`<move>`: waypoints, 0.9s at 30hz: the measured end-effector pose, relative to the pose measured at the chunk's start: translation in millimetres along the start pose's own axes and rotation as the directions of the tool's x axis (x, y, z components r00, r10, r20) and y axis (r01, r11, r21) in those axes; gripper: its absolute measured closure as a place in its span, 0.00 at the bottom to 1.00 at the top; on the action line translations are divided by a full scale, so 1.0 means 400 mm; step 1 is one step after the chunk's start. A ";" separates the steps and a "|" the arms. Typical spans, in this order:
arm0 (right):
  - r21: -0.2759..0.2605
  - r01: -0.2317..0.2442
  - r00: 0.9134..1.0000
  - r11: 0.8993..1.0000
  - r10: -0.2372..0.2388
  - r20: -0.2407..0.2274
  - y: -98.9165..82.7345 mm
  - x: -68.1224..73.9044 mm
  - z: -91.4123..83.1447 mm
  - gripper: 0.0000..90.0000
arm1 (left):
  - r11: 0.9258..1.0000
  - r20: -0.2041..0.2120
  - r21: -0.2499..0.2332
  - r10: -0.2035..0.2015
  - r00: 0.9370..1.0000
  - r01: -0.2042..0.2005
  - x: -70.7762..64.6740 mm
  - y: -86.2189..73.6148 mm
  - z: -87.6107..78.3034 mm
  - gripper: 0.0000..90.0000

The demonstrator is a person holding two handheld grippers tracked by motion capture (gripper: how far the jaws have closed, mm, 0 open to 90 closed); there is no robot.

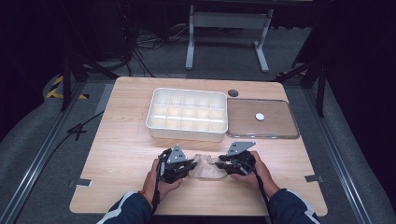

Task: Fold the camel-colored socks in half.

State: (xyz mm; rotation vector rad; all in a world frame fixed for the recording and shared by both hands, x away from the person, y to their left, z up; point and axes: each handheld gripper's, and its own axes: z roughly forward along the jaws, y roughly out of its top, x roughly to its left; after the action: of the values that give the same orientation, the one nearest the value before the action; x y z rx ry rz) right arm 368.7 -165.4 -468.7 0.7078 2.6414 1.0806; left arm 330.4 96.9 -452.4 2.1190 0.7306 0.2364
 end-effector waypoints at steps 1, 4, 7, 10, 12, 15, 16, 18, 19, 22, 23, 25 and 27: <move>-0.002 -0.003 1.000 1.000 0.003 -0.006 -0.003 -0.003 0.004 0.76 | 1.000 0.003 -0.003 0.001 1.000 -0.001 -0.001 0.003 0.003 0.92; 0.001 0.001 1.000 1.000 -0.001 -0.003 -0.003 -0.003 0.004 0.77 | 1.000 -0.001 0.000 0.003 1.000 -0.003 -0.003 0.010 0.010 0.92; 0.003 0.009 1.000 1.000 -0.009 0.001 -0.002 -0.001 0.005 0.78 | 1.000 0.000 -0.001 0.005 1.000 -0.005 -0.006 0.018 0.015 0.92; 0.005 0.008 1.000 1.000 -0.008 -0.002 -0.002 -0.003 0.004 0.78 | 1.000 0.001 -0.001 0.013 1.000 -0.013 -0.011 0.026 0.022 0.92; 0.005 0.009 1.000 1.000 -0.009 -0.002 -0.002 -0.003 0.004 0.79 | 1.000 0.010 -0.005 0.006 1.000 -0.006 -0.017 0.030 0.033 0.92; 0.005 0.008 1.000 1.000 -0.008 -0.002 -0.002 -0.003 0.004 0.79 | 1.000 0.023 -0.001 0.015 1.000 -0.015 -0.027 0.039 0.049 0.92; 0.004 0.008 1.000 1.000 -0.008 -0.002 -0.003 -0.003 0.004 0.79 | 1.000 0.027 -0.002 0.017 1.000 -0.017 -0.029 0.041 0.051 0.92; 0.005 0.009 1.000 1.000 -0.009 -0.003 -0.003 -0.003 0.004 0.79 | 1.000 0.030 -0.010 0.015 0.999 -0.015 -0.034 0.047 0.061 0.92; 0.006 0.012 1.000 1.000 -0.012 -0.003 -0.002 -0.003 0.004 0.79 | 1.000 0.034 -0.008 0.013 0.999 -0.013 -0.037 0.049 0.065 0.92; 0.003 0.009 1.000 1.000 -0.009 -0.007 -0.003 -0.005 0.004 0.79 | 1.000 0.040 0.000 0.018 0.999 -0.018 -0.044 0.054 0.078 0.92; 0.002 0.009 1.000 1.000 -0.009 -0.008 -0.004 -0.005 0.005 0.79 | 1.000 0.043 0.002 0.024 0.999 -0.024 -0.047 0.055 0.083 0.92; 0.002 0.008 1.000 1.000 -0.008 -0.008 -0.004 -0.005 0.005 0.79 | 1.000 0.048 0.004 0.022 0.999 -0.022 -0.050 0.057 0.092 0.92; 0.000 0.008 1.000 1.000 -0.008 -0.009 -0.005 -0.005 0.005 0.79 | 1.000 0.042 0.011 0.027 0.999 -0.027 -0.050 0.057 0.099 0.92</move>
State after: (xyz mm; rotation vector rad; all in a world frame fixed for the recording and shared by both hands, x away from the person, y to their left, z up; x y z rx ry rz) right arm 370.6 -166.4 -471.4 0.6934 2.6491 1.0838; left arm 340.0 48.5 -457.0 2.1393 0.6803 0.2019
